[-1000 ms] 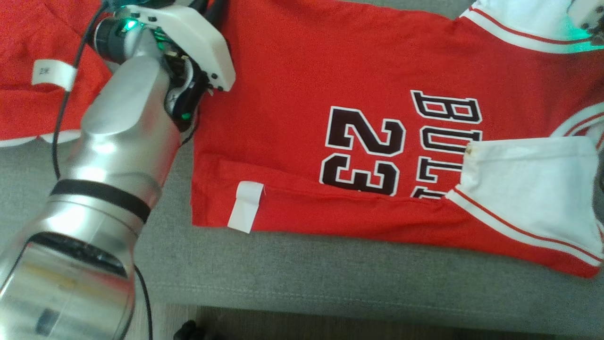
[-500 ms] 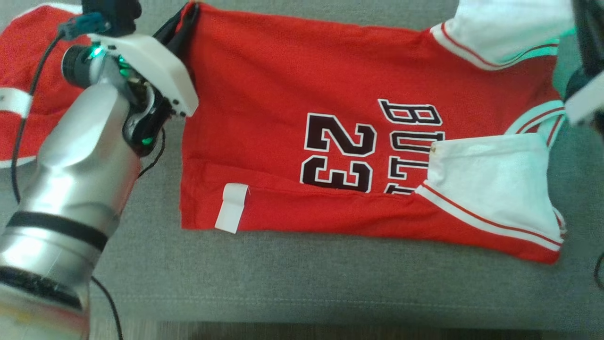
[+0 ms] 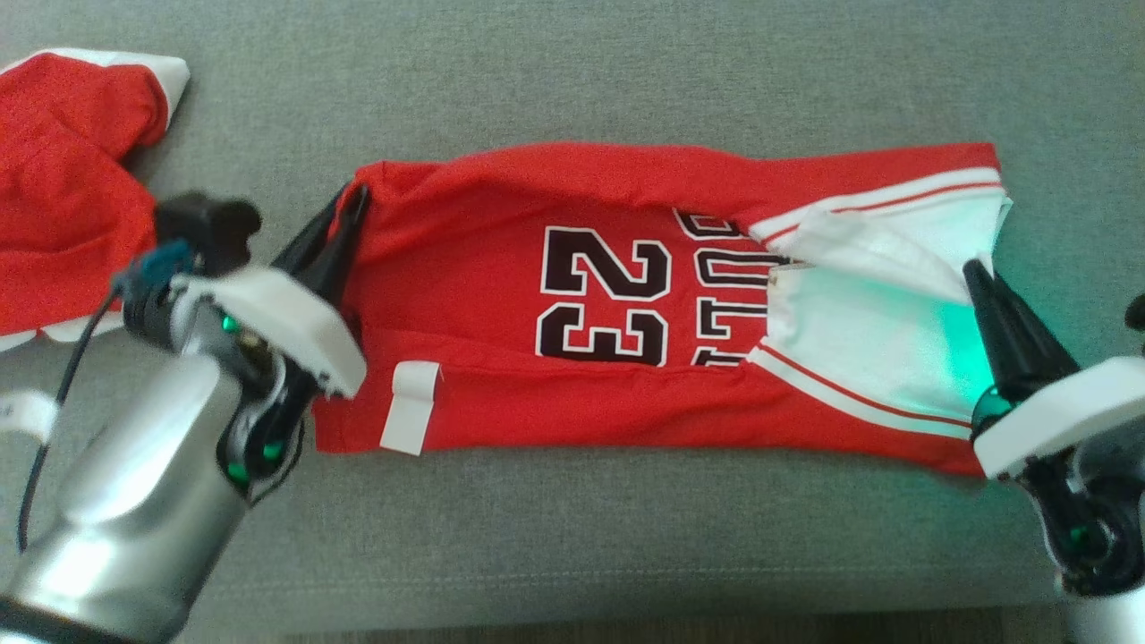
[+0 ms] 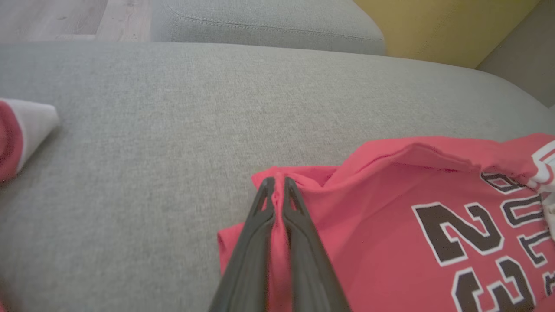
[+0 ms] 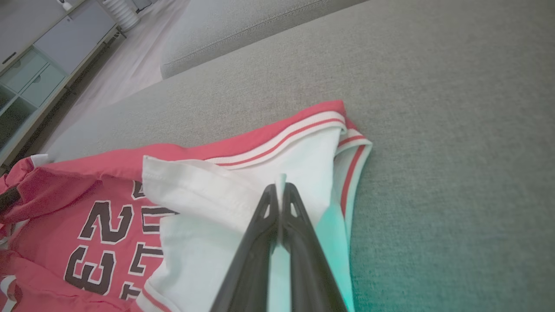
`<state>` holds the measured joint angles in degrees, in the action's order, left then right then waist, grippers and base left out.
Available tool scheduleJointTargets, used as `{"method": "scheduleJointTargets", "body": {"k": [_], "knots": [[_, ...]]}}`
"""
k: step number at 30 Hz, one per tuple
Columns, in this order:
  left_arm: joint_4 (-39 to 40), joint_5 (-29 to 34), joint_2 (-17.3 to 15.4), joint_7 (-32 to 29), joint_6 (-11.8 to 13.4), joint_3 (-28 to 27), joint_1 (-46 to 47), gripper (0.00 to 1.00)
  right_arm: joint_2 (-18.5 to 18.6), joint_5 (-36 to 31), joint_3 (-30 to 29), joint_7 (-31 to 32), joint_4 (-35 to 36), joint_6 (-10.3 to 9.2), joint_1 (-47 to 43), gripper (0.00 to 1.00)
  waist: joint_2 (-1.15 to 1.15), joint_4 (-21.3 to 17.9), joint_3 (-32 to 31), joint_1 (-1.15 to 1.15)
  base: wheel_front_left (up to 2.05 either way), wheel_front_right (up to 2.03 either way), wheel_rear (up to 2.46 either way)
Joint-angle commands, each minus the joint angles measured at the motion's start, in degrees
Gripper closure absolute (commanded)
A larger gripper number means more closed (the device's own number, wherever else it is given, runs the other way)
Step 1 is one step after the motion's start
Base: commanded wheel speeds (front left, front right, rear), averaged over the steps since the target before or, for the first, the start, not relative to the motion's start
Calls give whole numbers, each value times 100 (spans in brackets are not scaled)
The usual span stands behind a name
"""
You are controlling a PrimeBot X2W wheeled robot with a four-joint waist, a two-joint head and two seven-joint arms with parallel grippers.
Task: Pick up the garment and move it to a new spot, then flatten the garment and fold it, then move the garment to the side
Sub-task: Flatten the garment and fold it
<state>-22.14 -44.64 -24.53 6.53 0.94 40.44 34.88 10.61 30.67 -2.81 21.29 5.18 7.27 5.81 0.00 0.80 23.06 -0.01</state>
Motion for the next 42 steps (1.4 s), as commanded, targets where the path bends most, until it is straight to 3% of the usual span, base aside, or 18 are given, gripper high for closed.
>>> {"method": "scheduleJointTargets", "body": {"k": [1,7,13,14,15,16,17,23,28,32,35,42], "knots": [[351,-52,-343,61,114,-289,-4,100,-29,-46,4,30,288,22,-82,100,0,-12,-12,1,0,0,0],[1207,-105,-712,22,502,-362,-697,100,-291,-64,-188,36,419,22,-478,100,0,-42,-79,1,0,0,0],[1534,-208,-849,-68,722,-379,-1092,100,-455,-108,-308,34,480,22,-840,100,0,-39,-122,1,0,0,0],[1533,-225,-855,-68,761,-388,-1145,82,-471,-138,-319,35,469,22,-894,100,0,-46,-131,1,0,0,0],[1524,-252,-851,-60,795,-402,-1197,55,-490,-135,-325,30,454,22,-935,93,0,-54,-138,1,0,0,0],[1517,-311,-815,-20,829,-441,-1249,23,-502,-147,-334,12,442,22,-969,56,0,-56,-146,1,0,0,0],[1501,-323,-798,15,859,-453,-1292,0,-508,-190,-346,-20,436,22,-998,0,0,-60,-158,1,0,0,0],[1381,-257,-663,493,1256,-634,-1617,0,-455,-629,-347,-532,580,22,-1054,0,0,-78,-328,1,0,0,0],[1689,278,-509,810,1821,-893,-1893,0,-408,-1169,-245,-1190,963,22,-980,0,0,-68,-538,1,0,0,0],[2048,701,-389,840,2060,-1108,-2015,0,-413,-1468,-189,-1403,1183,22,-900,0,0,-50,-658,1,0,0,0],[2414,1126,-264,844,2153,-1311,-2165,0,-413,-1651,-69,-1453,1317,22,-818,0,0,-55,-772,1,0,0,0],[2692,1676,-103,845,2110,-1465,-2526,0,-433,-1762,155,-1377,1347,22,-868,0,0,-56,-1000,1,0,0,0]]}}
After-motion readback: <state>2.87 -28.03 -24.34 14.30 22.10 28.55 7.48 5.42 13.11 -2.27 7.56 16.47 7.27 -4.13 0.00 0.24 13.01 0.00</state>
